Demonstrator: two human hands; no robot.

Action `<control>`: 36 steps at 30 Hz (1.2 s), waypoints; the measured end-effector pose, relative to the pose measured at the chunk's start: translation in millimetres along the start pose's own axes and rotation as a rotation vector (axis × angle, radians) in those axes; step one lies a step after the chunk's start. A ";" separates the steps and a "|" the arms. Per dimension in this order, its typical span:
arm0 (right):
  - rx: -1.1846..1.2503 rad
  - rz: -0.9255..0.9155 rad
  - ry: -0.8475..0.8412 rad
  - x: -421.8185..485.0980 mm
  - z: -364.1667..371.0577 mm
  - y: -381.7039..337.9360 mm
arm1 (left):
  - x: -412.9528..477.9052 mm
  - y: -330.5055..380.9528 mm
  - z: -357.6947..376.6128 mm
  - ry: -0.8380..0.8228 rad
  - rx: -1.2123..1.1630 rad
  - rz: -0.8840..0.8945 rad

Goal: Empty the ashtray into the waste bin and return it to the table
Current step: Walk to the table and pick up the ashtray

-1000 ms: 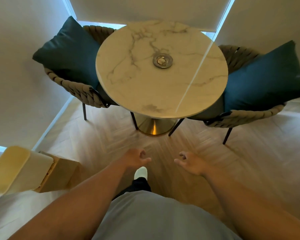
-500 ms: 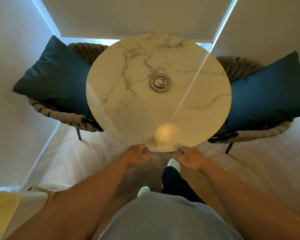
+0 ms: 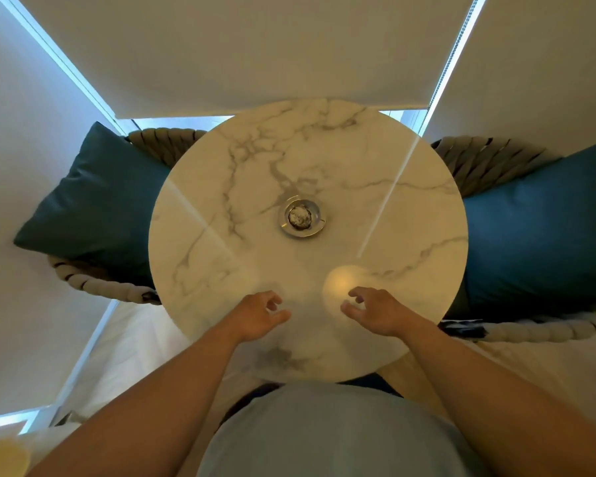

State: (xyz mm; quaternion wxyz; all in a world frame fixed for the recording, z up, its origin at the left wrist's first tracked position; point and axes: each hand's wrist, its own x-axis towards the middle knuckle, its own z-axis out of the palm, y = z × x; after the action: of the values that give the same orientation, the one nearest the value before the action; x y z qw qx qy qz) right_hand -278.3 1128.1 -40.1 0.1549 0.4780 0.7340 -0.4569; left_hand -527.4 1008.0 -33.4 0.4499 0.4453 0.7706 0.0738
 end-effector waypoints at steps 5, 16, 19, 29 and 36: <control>0.021 -0.001 0.005 24.2 -21.3 -3.2 | 21.4 13.4 -11.3 0.023 -0.024 -0.006; 0.061 0.108 0.066 64.2 -39.4 -41.8 | 77.0 -2.0 -61.9 -0.037 0.016 0.056; 0.068 0.131 0.132 78.2 -43.9 -59.3 | 101.2 -10.4 -79.8 -0.029 -0.021 0.078; 0.292 0.178 0.280 132.8 -63.9 -86.7 | 165.4 -12.3 -108.0 0.020 -0.078 0.084; 0.459 0.198 0.345 163.2 -76.9 -87.6 | 189.7 11.9 -101.4 0.044 -0.104 0.112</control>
State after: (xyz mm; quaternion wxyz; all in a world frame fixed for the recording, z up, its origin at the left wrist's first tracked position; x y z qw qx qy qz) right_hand -416.8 1271.4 -61.6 -0.0400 0.6403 0.5769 -0.5056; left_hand -634.7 1187.0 -87.1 0.4506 0.4621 0.7492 0.1487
